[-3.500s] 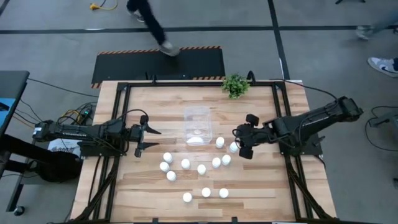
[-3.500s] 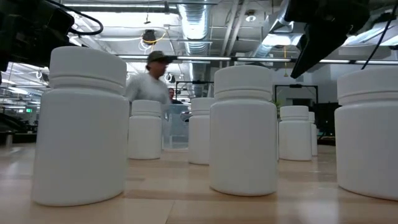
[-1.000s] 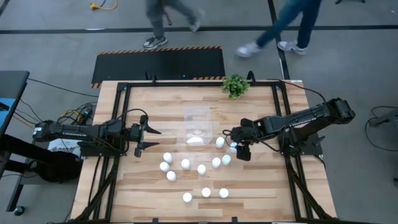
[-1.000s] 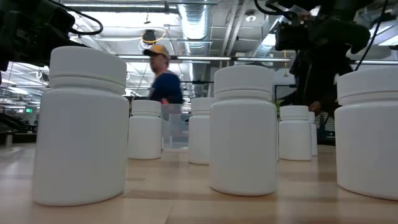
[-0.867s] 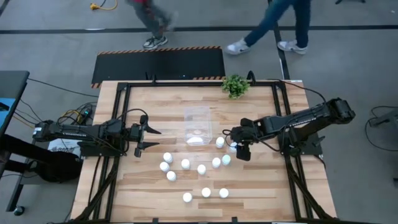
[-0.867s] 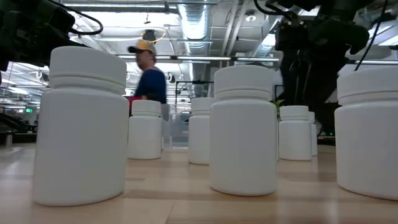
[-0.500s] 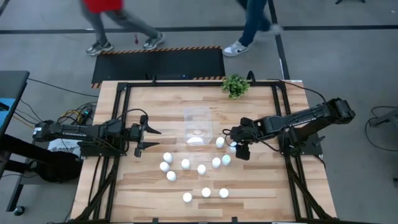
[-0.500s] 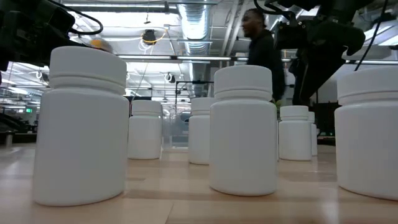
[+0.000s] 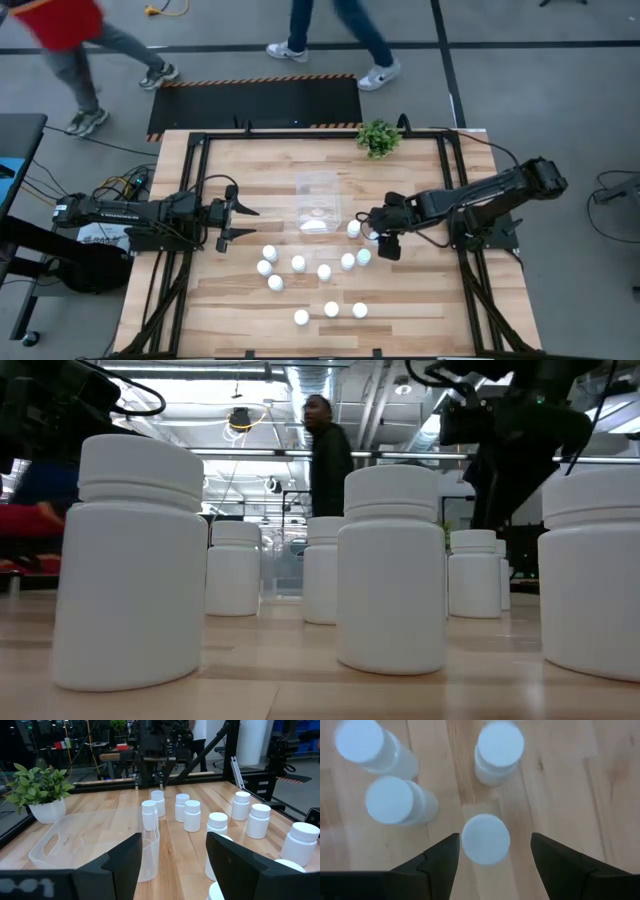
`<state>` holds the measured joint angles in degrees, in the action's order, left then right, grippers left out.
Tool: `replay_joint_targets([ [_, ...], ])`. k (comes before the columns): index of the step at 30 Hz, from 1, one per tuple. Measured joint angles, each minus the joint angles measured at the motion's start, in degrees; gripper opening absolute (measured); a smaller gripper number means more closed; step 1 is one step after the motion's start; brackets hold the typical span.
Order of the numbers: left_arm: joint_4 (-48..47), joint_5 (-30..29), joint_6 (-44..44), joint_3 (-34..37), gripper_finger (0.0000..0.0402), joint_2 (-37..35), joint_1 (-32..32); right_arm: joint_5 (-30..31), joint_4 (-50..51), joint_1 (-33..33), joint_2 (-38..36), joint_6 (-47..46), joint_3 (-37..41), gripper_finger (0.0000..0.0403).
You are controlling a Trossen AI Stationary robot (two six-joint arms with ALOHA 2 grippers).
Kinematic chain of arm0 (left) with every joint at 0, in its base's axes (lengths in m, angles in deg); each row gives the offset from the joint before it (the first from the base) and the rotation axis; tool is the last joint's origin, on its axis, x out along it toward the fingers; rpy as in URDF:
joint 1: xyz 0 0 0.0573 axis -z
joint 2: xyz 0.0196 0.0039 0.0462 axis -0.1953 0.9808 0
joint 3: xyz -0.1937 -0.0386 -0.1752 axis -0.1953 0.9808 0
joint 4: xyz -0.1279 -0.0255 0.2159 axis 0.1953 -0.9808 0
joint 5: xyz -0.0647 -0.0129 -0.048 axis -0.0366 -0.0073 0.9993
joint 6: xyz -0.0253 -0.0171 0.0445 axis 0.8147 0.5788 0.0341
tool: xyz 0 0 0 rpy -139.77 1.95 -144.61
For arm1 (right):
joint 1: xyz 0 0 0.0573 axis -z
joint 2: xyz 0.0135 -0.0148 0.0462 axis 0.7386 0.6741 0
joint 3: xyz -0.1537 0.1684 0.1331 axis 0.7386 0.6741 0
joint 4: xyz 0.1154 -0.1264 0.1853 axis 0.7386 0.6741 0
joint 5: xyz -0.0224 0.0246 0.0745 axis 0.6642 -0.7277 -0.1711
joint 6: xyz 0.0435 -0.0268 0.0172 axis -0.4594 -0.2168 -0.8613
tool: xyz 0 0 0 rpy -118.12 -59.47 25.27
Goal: Pick and place pill bottles into a basket
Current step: Put the pill bottles into the container
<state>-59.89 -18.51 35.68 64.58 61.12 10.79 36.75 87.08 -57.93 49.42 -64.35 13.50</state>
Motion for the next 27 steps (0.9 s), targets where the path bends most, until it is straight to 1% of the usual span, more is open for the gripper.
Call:
replay_joint_targets([
  [6, 0.1, 0.0, 0.0, 0.0, 0.0211, 0.0, 0.0, 0.1, -0.3, -0.1, 5.7, 0.4, 0.0, 0.024],
  [12, 0.1, 0.0, 0.0, 0.0, 0.0211, 0.0, 0.0, 0.0, -0.3, -0.1, 8.8, 1.2, 0.0, 0.024],
  [16, 0.1, 0.0, 0.0, 0.0, 0.0211, 0.0, 0.0, -0.1, -0.4, -0.1, 8.8, 1.6, 0.0, 0.024],
  [27, 0.1, 0.0, 0.0, 0.0, 0.0211, 0.0, 0.0, 0.1, -0.4, -0.1, 5.3, 1.6, -0.1, 0.024],
])
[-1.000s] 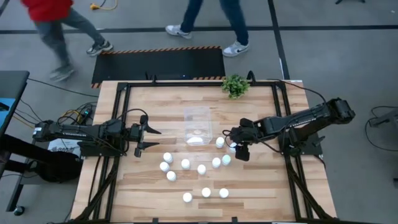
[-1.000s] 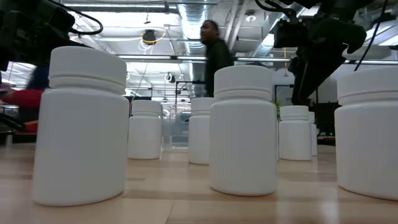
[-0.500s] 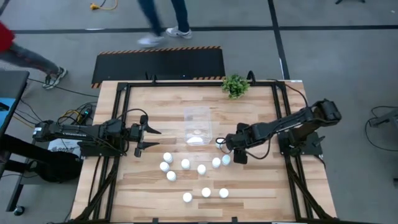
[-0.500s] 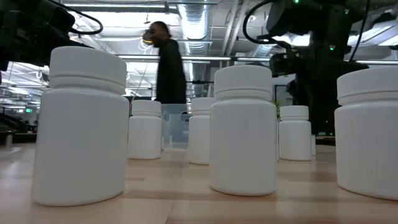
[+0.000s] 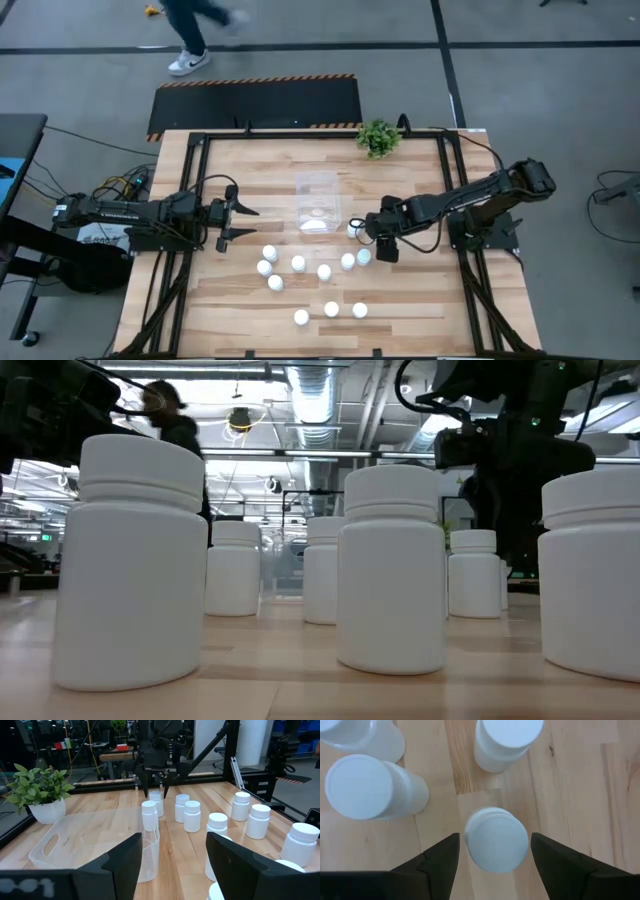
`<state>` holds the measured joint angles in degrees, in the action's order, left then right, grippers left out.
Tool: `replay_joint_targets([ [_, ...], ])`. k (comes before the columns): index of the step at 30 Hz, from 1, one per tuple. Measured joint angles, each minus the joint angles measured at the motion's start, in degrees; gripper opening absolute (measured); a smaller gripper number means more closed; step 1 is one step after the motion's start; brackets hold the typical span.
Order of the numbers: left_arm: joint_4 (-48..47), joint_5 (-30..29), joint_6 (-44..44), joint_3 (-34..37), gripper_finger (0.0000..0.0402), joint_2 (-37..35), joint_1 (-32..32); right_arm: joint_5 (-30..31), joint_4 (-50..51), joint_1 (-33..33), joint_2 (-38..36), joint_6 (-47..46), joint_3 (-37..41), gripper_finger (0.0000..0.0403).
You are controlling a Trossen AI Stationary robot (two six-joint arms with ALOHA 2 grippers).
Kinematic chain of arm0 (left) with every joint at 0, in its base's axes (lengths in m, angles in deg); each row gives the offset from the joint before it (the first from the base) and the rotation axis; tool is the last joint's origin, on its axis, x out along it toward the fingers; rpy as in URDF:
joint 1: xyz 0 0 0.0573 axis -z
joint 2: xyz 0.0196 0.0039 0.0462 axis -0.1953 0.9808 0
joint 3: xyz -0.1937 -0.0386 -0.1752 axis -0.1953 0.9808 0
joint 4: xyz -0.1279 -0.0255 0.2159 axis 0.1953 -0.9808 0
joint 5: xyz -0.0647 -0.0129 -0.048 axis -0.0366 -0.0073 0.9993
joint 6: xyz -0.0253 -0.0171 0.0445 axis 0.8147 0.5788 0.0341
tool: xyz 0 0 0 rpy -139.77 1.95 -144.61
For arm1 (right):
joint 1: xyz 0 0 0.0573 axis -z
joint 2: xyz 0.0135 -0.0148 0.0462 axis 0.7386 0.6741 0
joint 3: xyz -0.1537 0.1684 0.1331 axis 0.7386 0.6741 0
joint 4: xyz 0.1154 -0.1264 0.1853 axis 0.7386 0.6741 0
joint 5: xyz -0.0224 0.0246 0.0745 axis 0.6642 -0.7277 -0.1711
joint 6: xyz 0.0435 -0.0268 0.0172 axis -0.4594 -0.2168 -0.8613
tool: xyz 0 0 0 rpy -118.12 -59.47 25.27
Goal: Pick and place pill bottles into a basket
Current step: Put the pill bottles into the container
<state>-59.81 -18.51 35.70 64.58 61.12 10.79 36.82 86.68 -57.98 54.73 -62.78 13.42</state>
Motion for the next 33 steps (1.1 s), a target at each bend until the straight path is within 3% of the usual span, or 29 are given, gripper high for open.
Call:
replay_joint_targets([
  [14, 0.0, 0.0, 0.0, 0.0, 0.0211, 0.0, 0.0, 0.3, 0.0, 0.0, 0.0, 0.0, 0.0, 0.0236],
  [27, 0.0, 0.0, 0.0, 0.0, 0.0211, 0.0, 0.0, 0.2, 0.0, 0.0, 0.0, 0.0, 0.0, 0.0151],
  [33, 0.0, 0.0, 0.0, 0.0, 0.0211, 0.0, 0.0, 0.2, 0.0, 0.0, 0.0, 0.0, 0.0, 0.0174],
])
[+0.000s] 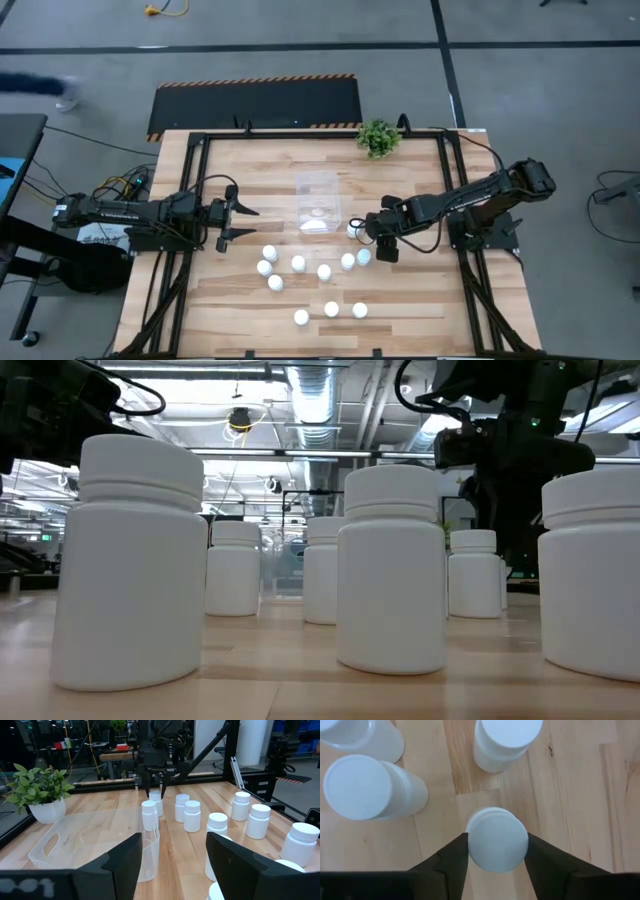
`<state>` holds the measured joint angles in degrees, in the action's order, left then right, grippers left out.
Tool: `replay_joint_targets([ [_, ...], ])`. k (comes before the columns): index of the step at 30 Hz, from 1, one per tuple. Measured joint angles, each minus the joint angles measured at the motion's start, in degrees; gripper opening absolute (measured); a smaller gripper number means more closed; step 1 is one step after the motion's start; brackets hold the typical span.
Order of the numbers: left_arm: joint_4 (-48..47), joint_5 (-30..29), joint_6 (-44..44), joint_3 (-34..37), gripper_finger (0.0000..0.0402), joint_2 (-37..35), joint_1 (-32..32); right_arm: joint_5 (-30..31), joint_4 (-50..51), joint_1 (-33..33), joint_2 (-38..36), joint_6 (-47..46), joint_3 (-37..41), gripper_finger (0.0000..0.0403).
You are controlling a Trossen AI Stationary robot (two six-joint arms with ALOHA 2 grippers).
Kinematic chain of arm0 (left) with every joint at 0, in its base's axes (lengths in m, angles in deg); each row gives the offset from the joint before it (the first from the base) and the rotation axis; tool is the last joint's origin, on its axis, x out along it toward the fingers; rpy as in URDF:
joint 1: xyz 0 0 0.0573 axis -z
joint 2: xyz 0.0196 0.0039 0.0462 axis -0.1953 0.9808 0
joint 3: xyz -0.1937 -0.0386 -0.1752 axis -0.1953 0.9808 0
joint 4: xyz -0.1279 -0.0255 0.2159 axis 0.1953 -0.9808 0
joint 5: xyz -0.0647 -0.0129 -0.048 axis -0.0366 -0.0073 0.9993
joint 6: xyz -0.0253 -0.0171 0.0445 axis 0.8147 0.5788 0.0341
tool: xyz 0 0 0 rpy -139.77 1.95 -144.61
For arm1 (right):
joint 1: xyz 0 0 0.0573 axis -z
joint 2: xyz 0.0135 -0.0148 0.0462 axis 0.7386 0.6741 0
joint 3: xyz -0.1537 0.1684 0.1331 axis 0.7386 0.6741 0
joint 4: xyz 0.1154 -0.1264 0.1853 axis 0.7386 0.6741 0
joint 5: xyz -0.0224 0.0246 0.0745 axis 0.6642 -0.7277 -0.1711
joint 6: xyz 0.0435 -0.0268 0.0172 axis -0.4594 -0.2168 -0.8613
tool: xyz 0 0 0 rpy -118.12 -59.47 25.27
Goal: Pick and place pill bottles into a basket
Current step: Put the pill bottles into the container
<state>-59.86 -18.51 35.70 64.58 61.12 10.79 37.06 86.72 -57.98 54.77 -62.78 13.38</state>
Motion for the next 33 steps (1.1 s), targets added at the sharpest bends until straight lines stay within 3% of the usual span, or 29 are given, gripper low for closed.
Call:
replay_joint_targets([
  [11, 0.0, 0.0, 0.0, 0.0, 0.0211, 0.0, 0.0, -0.2, 1.7, 0.0, 0.0, 0.0, -1.1, 0.0148],
  [17, 0.0, 0.0, 0.0, 0.0, 0.0211, 0.0, 0.0, -0.2, 5.3, 0.0, 0.0, 0.1, -5.7, 0.0173],
  [24, 0.0, 0.0, 0.0, 0.0, 0.0211, 0.0, 0.0, -0.1, 10.7, 1.1, 0.0, 3.6, -12.6, 0.0147],
  [33, 0.0, 0.0, 0.0, 0.0, 0.0211, 0.0, 0.0, -0.4, 11.5, 6.9, 0.0, 11.4, -19.9, 0.0172],
])
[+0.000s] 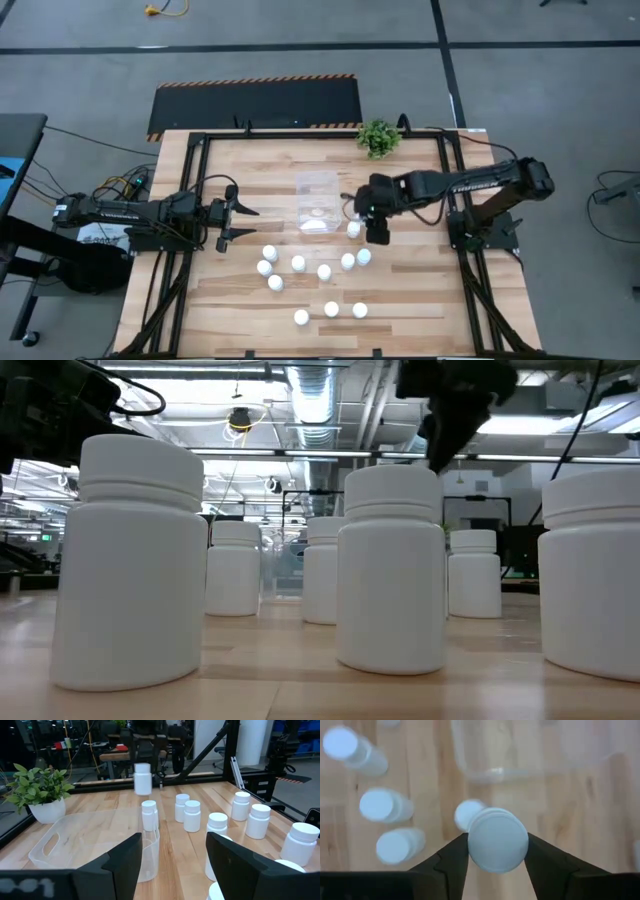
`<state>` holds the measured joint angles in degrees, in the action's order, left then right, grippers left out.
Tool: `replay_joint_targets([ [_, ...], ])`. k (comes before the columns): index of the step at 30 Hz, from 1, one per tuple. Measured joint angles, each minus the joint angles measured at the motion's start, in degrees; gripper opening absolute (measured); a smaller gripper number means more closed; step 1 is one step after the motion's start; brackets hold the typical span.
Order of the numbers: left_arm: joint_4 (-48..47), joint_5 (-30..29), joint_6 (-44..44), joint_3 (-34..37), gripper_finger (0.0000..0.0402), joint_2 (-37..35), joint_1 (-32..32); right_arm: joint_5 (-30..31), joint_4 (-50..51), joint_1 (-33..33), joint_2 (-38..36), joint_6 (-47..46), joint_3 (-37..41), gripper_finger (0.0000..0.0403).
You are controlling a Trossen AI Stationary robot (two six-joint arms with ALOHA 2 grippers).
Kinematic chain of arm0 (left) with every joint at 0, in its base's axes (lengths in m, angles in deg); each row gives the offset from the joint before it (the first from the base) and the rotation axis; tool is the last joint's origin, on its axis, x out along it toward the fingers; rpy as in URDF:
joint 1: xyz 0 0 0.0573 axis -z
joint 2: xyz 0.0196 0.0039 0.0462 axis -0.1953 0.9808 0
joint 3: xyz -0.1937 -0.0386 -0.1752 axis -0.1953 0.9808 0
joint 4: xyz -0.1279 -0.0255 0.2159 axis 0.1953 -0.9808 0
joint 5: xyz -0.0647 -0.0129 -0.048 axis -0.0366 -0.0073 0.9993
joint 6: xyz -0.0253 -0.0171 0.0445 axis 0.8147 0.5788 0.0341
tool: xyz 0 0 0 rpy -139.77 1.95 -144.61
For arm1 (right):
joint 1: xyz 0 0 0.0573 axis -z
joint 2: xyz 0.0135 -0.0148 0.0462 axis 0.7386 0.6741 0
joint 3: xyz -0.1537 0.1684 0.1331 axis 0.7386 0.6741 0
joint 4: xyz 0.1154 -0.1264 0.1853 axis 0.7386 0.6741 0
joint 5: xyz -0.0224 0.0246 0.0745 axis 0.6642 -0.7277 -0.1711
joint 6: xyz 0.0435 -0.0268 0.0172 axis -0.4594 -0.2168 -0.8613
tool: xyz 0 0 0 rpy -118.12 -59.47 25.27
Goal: Pick and place pill bottles into a basket
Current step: Put the pill bottles into the container
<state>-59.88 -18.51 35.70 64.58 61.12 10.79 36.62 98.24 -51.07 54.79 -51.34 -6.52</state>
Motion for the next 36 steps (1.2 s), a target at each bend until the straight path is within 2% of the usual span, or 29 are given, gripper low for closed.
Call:
replay_joint_targets([
  [6, 0.0, 0.0, 0.0, 0.0, 0.0211, 0.0, 0.0, -0.2, 0.4, 3.7, 0.0, 5.9, -3.7, 0.0148],
  [11, 0.0, 0.0, 0.0, 0.0, 0.0211, 0.0, 0.0, -1.4, 0.0, 5.8, 0.6, 9.8, -6.2, 0.0149],
  [15, 0.0, 0.0, 0.0, 0.0, 0.0211, 0.0, 0.0, -3.0, -3.8, 6.8, 0.6, 10.1, -6.6, 0.0164],
  [21, 0.0, 0.0, 0.0, 0.0, 0.0211, 0.0, 0.0, -4.8, -4.7, 7.8, 0.6, 10.3, -6.6, 0.0148],
  [27, 0.0, 0.0, 0.0, 0.0, 0.0211, 0.0, 0.0, -5.5, -7.1, 7.7, 1.5, 11.1, -6.9, 0.0158],
  [30, 0.0, 0.0, 0.0, 0.0, 0.0211, 0.0, 0.0, -6.0, -7.8, 7.7, 4.0, 11.5, -9.5, 0.0165],
  [36, 0.0, 0.0, 0.0, 0.0, 0.0211, 0.0, 0.0, -6.3, -4.6, 7.3, 10.5, 15.7, -15.1, 0.0148],
])
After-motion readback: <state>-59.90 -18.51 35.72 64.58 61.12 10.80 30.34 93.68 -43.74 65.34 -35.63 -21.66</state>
